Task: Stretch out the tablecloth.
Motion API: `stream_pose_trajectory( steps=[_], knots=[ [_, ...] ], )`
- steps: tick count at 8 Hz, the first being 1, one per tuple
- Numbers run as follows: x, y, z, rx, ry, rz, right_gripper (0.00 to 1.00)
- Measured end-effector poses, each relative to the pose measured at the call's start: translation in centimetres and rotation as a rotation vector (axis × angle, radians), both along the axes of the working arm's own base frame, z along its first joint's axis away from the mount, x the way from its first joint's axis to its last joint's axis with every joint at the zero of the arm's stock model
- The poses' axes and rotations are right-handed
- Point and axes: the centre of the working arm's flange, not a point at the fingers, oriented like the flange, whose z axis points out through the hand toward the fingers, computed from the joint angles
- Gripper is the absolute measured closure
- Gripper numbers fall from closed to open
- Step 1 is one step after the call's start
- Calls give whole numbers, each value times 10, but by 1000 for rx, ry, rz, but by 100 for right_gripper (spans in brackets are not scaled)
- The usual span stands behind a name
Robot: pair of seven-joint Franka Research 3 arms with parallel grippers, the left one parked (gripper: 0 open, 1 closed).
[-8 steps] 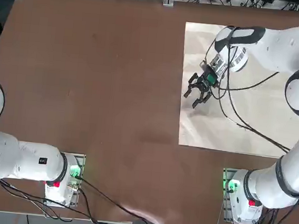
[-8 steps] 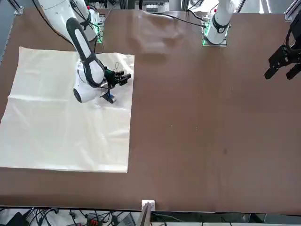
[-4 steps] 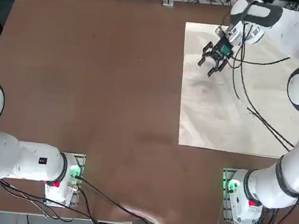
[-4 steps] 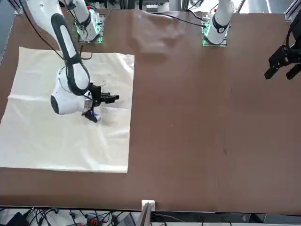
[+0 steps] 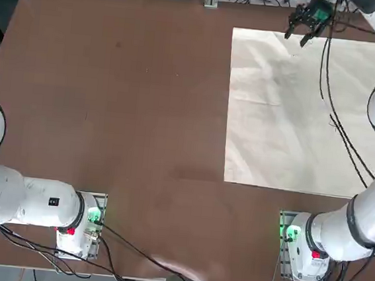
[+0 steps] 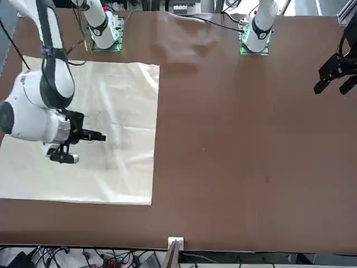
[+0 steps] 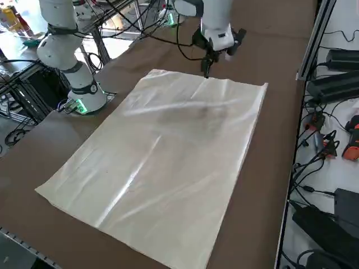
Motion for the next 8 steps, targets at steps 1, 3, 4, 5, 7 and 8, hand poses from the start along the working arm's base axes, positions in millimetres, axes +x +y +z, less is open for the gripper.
stream_pose_trajectory(
  steps=[1, 3, 4, 5, 7, 8],
  knots=[
    [7, -23, 32, -64, -46, 18, 0],
    [11, -58, 86, -134, -102, 4, 0],
    [11, -67, 111, -166, -137, -1, 0],
    [7, -76, 137, -223, -172, 13, 0],
    [-15, -79, 192, -305, -230, 61, 0],
    [-30, -80, 209, -294, -227, 70, 0]
  ],
)
